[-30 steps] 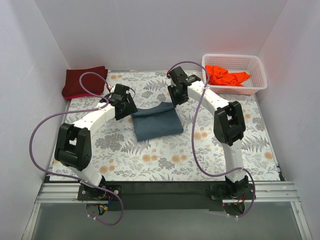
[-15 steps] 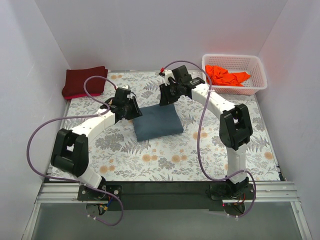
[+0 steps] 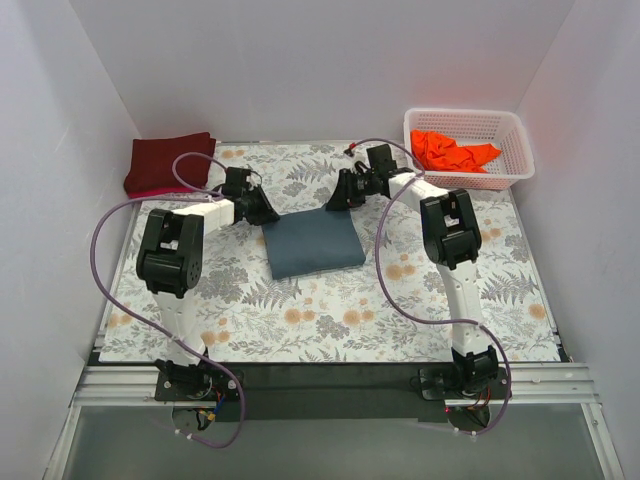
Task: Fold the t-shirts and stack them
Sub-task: Fold the tshirt
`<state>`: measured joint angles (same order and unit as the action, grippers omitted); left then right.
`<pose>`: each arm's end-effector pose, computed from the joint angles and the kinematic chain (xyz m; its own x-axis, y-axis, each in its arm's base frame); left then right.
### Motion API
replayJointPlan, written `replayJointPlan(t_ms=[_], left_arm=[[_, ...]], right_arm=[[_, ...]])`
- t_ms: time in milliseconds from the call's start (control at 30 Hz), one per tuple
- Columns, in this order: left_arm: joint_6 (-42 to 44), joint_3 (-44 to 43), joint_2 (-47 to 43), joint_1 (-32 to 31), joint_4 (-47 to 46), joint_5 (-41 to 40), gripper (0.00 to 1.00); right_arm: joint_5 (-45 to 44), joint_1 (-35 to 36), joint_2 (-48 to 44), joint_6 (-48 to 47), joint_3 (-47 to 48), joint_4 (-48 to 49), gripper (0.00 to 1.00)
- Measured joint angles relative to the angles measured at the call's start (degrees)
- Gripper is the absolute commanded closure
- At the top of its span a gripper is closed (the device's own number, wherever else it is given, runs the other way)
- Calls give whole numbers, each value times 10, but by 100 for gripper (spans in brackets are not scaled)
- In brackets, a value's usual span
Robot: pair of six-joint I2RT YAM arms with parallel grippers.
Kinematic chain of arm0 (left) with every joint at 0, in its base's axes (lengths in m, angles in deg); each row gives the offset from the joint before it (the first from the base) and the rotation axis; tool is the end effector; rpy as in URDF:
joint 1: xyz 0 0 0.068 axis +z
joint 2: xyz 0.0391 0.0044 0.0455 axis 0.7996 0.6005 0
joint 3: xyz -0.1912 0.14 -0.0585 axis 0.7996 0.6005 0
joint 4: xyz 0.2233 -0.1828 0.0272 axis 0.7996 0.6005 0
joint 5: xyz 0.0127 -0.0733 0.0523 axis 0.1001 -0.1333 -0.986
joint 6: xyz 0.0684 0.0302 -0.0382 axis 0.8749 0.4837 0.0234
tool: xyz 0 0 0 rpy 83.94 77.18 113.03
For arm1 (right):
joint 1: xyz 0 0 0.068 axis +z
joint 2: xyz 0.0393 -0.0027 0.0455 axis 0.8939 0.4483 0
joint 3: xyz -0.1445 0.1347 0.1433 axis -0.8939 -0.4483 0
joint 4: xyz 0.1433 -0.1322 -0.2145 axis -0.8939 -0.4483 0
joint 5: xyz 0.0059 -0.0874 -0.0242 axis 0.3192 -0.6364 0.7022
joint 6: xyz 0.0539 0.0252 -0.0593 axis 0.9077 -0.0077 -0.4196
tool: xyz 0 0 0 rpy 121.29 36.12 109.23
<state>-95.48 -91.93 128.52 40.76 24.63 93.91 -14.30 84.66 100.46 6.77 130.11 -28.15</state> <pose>0.4337 -0.1105 0.0677 -0.5417 -0.8402 -0.0232 -0.6367 0.4282 -0.6413 0.4986 0.2447 0.0828 -0.8243 -0.0802 -0.5605 -0.4887 0.6006 0.6328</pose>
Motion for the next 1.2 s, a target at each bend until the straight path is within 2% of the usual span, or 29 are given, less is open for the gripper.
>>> replayJointPlan(t_ms=[100, 367, 467, 567, 667, 700, 833, 967, 1067, 1200], left_arm=[[-1, -22, 26, 11, -19, 16, 86], [10, -95, 34, 15, 44, 19, 58], [4, -90, -5, 14, 65, 23, 53], [-9, -49, -80, 9, 74, 37, 52], [-30, 22, -176, -8, 69, 59, 61], [-36, 50, -205, -16, 59, 68, 67], [-63, 160, -265, -41, 31, 94, 84], [-92, 256, -241, -43, -5, 103, 96], [-120, 296, -196, -35, -47, 120, 100], [-153, 296, -160, -12, -98, 172, 100]], right_arm=[[22, -18, 11, 31, 9, 20, 61], [22, -28, -15, 63, -5, 35, 57], [29, -23, -74, 76, -54, 43, 57], [42, -11, -150, 97, -118, 66, 57], [61, 13, -218, 129, -189, 117, 58], [67, 23, -231, 136, -206, 131, 58], [80, 68, -241, 156, -249, 168, 58], [87, 99, -208, 168, -284, 197, 59], [87, 99, -150, 175, -293, 218, 60], [125, 81, -94, 194, -292, 251, 61]])
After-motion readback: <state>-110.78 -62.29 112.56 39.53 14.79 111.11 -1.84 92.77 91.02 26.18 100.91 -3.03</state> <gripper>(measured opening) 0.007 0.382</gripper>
